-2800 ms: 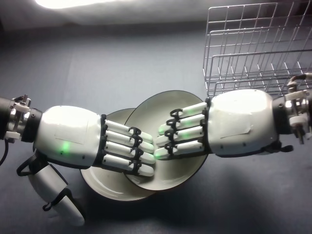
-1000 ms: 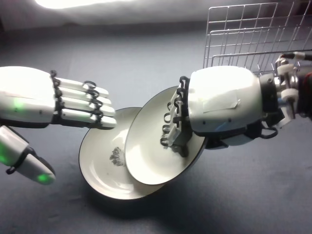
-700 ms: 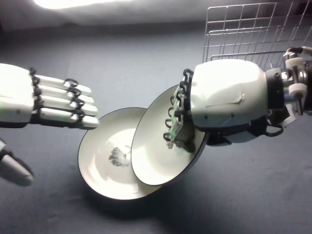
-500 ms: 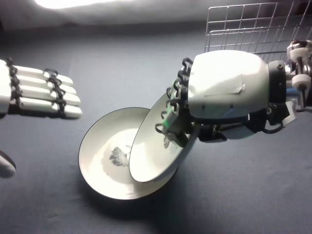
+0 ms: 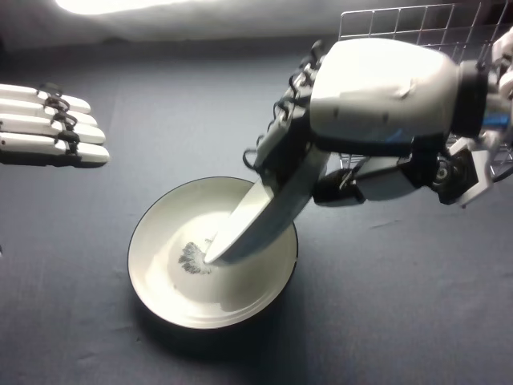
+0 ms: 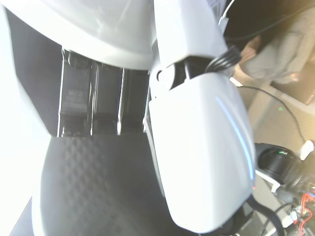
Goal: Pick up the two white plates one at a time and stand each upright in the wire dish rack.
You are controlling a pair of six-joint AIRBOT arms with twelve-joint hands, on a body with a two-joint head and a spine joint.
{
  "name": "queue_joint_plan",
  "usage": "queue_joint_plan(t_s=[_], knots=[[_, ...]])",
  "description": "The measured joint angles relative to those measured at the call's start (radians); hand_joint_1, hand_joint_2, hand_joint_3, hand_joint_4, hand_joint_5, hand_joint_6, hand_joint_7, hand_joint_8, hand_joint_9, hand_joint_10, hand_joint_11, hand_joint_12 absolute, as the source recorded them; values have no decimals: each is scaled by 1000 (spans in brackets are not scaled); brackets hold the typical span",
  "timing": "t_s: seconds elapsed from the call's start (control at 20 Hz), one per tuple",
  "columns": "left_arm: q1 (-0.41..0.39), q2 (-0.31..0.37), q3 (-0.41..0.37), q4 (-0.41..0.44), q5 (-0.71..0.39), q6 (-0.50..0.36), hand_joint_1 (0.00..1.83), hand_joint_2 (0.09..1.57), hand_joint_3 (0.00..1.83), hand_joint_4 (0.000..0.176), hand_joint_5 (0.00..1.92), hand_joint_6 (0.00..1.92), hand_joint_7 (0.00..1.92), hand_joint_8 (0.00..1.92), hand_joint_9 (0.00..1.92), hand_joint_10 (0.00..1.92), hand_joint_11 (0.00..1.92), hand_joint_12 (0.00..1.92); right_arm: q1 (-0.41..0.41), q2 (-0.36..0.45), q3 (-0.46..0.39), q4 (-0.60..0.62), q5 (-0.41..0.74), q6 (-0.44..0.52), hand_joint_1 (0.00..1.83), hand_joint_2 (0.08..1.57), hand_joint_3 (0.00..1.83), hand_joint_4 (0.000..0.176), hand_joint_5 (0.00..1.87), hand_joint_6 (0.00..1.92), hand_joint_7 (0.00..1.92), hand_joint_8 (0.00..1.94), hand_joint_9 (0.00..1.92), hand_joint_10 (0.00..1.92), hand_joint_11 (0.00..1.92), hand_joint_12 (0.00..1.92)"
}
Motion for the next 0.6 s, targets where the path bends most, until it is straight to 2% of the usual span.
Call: queue_joint_plan(t_s=[0.05,0.15,0.3,0.35,0.5,0.6], knots=[[0,2,0,0,0,-1,0,1056,0,0,0,0,0,0,0,0,0,0,3,5,-6,19,-2,-1,1500,1043,0,0,998,856,1129,627,1094,741,984,1347],[11,3,0,-10,-1,0,0,1058,1,0,0,0,0,0,0,0,0,0,5,17,-30,96,2,1,1498,1050,0,0,981,878,1085,688,1092,759,980,1353],[11,3,0,-17,-10,2,0,1057,0,0,0,0,0,0,0,0,0,0,5,33,-56,146,-2,8,1498,1050,0,0,998,857,1082,695,1080,780,971,1362],[14,2,3,-25,-17,9,0,1059,1,0,0,0,0,0,0,0,0,0,5,39,-62,185,-6,11,1496,1064,2,0,966,894,1048,761,1043,844,939,1414],[13,-7,16,-22,-23,14,0,1072,7,0,0,0,0,0,0,0,0,0,24,53,-64,286,-31,19,1499,1049,0,0,1001,839,1089,687,1082,778,977,1364],[16,-13,20,-22,-26,19,0,1060,1,0,0,0,0,0,0,0,0,0,50,59,-66,371,-61,32,1498,1052,1,0,1002,855,1062,718,1074,787,976,1359]])
